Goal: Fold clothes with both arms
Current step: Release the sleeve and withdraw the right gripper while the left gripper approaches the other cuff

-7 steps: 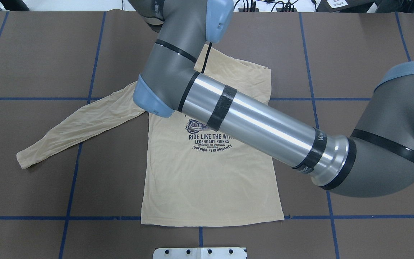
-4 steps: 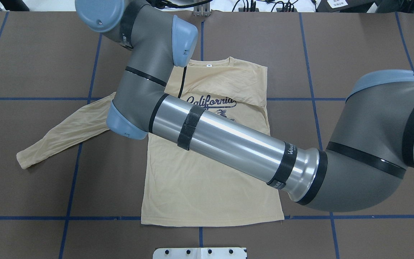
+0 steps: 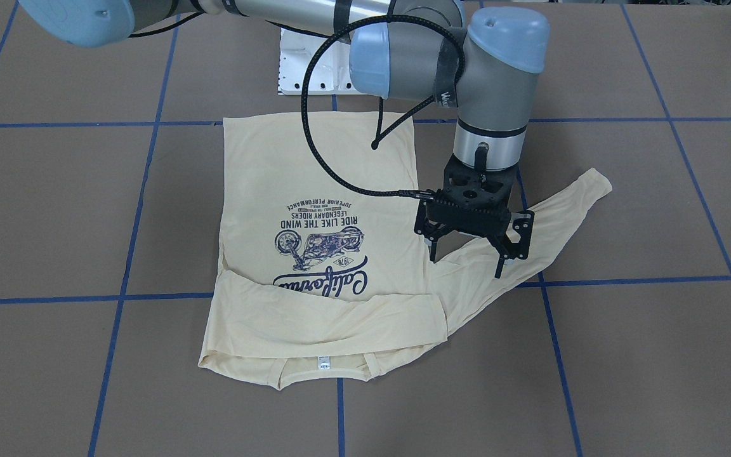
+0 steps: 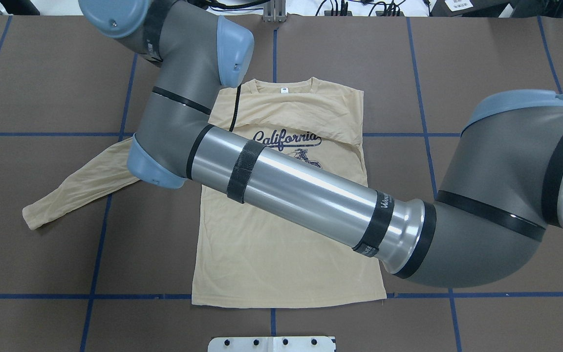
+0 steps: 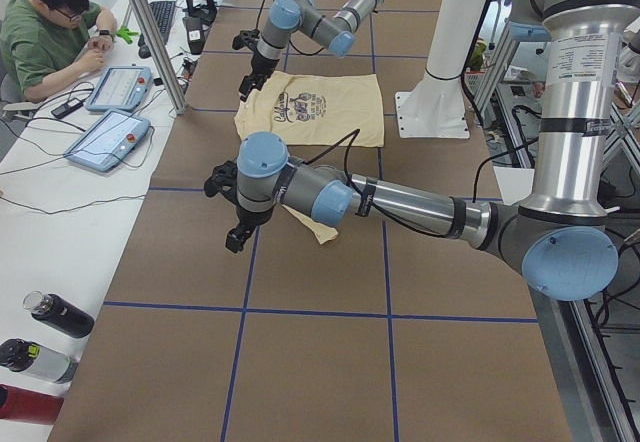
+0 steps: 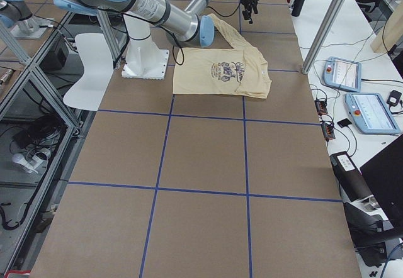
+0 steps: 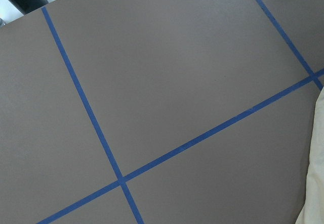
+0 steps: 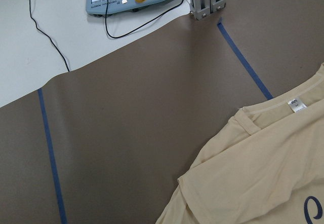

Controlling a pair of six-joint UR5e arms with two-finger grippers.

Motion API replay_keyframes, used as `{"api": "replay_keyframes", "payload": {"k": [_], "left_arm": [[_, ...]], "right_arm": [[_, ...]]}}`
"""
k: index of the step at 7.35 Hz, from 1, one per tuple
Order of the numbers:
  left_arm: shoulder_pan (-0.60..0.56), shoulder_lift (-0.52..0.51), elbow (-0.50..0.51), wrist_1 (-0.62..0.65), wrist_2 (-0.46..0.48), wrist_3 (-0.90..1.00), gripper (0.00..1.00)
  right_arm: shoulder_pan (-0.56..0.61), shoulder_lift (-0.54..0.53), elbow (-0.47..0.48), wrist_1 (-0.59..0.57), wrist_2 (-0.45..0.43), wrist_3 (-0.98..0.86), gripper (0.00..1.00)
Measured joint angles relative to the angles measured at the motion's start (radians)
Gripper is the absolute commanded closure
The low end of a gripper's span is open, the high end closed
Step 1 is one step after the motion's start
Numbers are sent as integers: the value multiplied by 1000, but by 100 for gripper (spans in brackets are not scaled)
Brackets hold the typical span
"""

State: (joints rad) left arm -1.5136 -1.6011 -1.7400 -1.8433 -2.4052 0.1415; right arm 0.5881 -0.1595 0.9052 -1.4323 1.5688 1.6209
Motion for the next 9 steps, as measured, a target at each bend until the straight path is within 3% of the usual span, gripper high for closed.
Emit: {"api": "replay_keyframes", "payload": {"k": [2, 5, 7, 9], "left_arm": [[17, -2, 60, -165, -18, -6, 0], [181, 8, 60, -418, -1, -258, 0], [337, 53, 18, -541, 107, -477, 0], [493, 117, -41, -567, 270, -557, 0]], "right_arm": [[49, -121, 148, -48, 116, -51, 1], [115, -409, 519, -176, 211, -209, 1], [179, -690, 801, -190, 274, -356, 1], [251, -893, 951, -186, 341, -533, 1]]}}
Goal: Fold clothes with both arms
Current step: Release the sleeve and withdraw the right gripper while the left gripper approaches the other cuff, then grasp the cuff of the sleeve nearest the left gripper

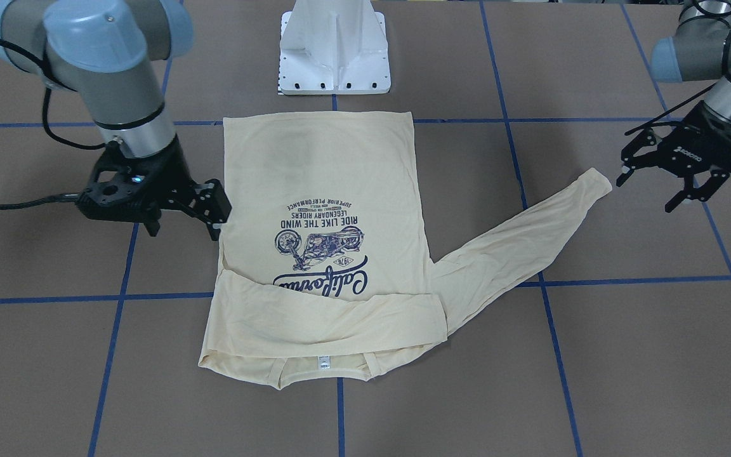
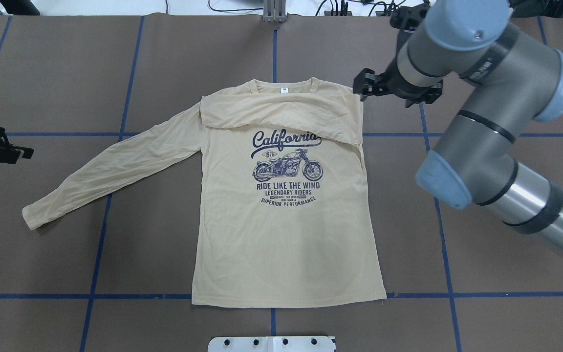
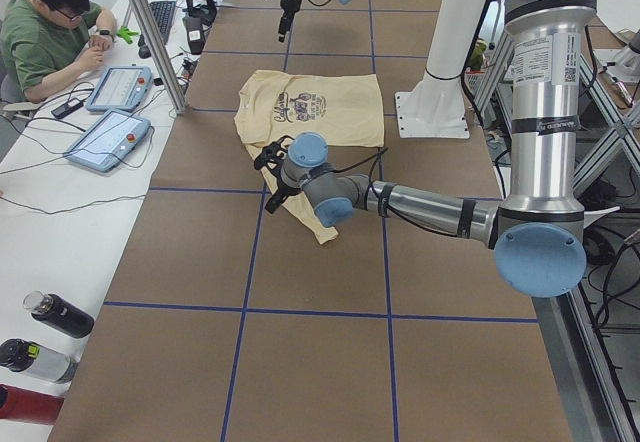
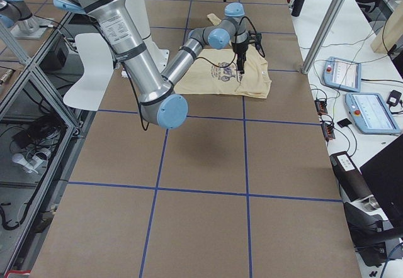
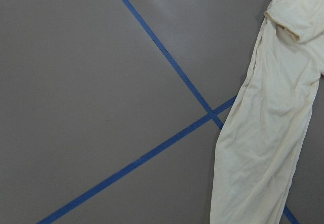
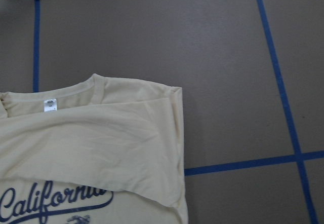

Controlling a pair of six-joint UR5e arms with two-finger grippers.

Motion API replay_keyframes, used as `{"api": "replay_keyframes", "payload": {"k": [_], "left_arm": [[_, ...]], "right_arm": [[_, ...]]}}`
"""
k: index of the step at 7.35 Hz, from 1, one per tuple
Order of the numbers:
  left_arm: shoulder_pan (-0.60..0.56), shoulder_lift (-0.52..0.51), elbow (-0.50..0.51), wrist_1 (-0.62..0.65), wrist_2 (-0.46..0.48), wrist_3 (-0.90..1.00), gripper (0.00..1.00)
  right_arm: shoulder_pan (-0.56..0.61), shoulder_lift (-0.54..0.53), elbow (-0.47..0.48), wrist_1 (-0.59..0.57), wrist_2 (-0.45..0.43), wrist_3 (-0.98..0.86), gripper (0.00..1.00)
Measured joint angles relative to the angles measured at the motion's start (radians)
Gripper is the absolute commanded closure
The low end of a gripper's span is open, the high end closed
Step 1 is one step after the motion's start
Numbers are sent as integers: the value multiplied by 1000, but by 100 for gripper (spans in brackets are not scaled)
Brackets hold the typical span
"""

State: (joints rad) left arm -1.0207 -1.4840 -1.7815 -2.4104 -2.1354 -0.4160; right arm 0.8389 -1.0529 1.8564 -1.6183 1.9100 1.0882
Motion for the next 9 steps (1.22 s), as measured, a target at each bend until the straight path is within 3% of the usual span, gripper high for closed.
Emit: {"api": "replay_keyframes", "payload": {"k": [3, 6, 9], "left_arm": [[140, 84, -14, -2, 161, -13, 0], [225, 128, -6, -1, 223, -14, 2], [289, 142, 5, -1, 232, -14, 25]], "right_arm": [[126, -224, 87, 37, 119, -250, 1], [215, -430, 95, 220, 207, -378, 1], [231, -475, 94, 269, 227, -387, 1]]}}
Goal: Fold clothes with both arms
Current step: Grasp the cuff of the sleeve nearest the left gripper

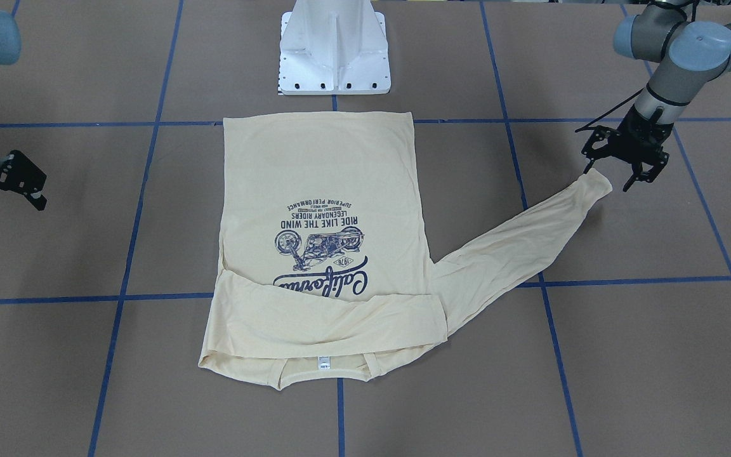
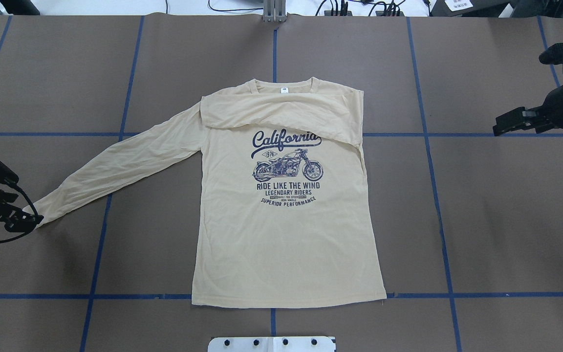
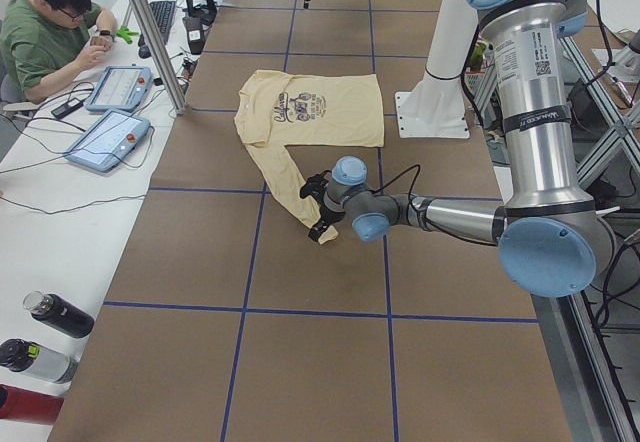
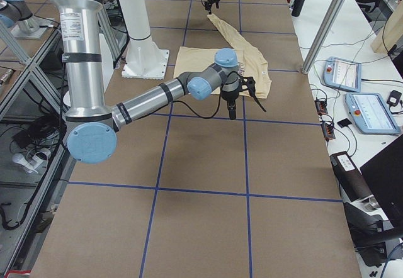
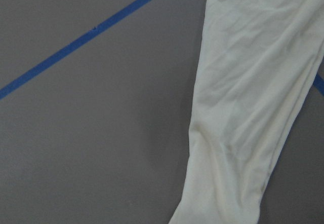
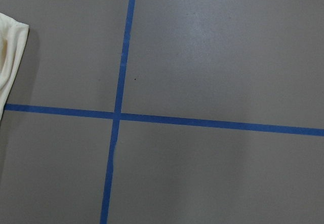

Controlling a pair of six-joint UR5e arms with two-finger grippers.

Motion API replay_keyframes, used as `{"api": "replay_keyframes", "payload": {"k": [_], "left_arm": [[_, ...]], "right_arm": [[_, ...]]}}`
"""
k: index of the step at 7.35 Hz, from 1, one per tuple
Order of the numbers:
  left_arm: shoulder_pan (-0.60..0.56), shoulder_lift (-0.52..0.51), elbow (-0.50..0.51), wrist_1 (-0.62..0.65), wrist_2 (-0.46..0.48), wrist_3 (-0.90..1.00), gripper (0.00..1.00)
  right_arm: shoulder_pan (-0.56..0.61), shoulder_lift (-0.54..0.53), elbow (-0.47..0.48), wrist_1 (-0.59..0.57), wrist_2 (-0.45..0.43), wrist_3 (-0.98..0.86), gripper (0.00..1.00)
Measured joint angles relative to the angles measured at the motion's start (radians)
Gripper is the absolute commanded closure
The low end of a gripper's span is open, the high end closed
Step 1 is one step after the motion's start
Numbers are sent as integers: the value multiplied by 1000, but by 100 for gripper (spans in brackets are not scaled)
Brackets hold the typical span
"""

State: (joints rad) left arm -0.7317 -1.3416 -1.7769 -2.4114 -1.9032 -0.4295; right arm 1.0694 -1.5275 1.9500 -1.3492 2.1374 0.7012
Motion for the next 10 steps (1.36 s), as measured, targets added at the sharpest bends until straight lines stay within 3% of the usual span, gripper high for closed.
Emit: {"api": "replay_keyframes", "payload": {"k": [5, 7, 9, 10], "left_arm": [[29, 2, 11, 1, 11, 0, 38], [33, 1, 15, 1, 12, 0, 49], [34, 1, 15, 1, 12, 0, 67], [35, 1, 14, 1, 12, 0, 85]], "right_arm": [[0, -1, -2, 2, 1, 3, 1], [0, 0, -2, 2, 1, 4, 1], [0, 1, -2, 2, 1, 4, 1], [0, 2, -2, 2, 1, 4, 1]]}}
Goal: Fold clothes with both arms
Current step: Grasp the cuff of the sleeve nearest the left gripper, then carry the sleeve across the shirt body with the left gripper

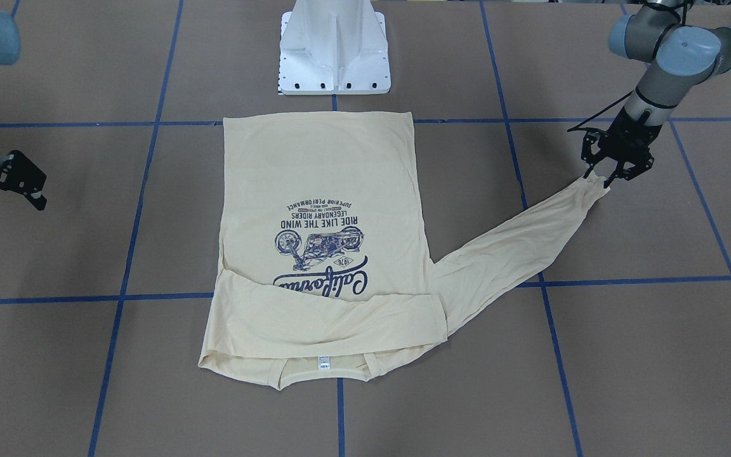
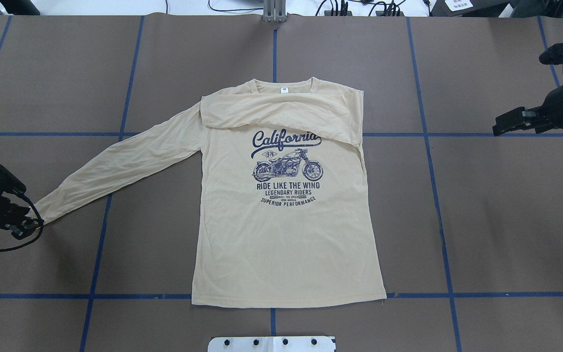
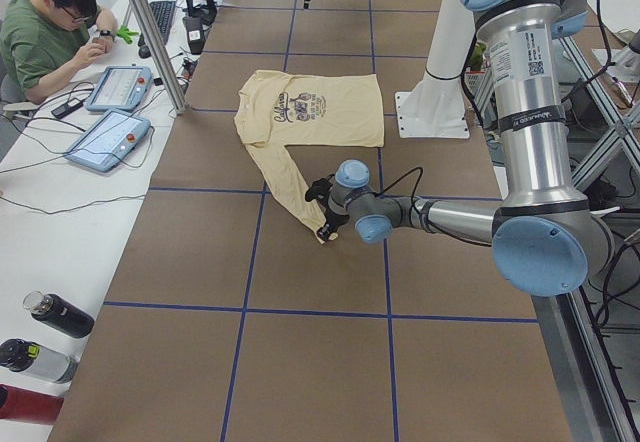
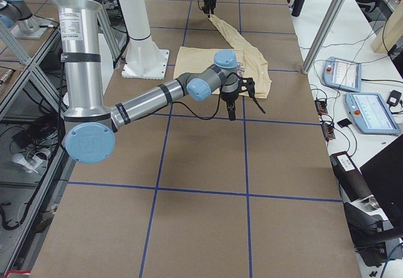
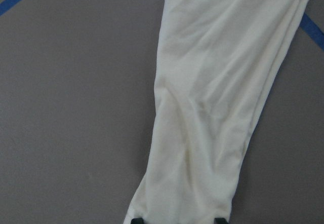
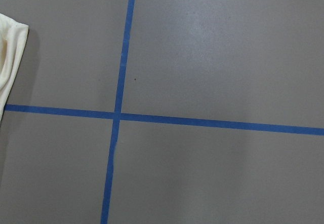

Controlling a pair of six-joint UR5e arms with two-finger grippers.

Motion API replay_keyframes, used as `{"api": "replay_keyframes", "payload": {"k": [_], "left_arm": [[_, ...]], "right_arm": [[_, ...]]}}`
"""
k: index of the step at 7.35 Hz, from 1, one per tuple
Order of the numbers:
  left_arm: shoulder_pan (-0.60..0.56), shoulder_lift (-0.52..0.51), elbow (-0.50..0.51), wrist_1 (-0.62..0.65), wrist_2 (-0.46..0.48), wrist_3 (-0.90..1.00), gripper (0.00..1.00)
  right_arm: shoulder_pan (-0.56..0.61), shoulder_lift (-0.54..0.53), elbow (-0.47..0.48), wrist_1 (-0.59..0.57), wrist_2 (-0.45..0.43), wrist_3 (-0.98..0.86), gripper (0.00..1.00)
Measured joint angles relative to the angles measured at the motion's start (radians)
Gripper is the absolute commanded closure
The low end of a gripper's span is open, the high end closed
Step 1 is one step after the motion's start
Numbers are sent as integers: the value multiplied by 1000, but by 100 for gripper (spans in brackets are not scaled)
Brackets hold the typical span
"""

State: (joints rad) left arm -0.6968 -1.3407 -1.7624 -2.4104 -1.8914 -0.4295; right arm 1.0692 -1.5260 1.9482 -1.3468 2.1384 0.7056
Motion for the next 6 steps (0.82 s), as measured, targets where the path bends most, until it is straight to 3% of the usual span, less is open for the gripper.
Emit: {"api": "replay_keyframes", "payload": {"k": [1, 6], "left_arm": [[0, 0, 0, -1, 0, 0, 100], [-4, -5, -32, 10, -16, 10, 100]], "right_arm": [[0, 1, 0, 0, 0, 0, 1], [0, 7, 0, 0, -2, 1, 1]]}}
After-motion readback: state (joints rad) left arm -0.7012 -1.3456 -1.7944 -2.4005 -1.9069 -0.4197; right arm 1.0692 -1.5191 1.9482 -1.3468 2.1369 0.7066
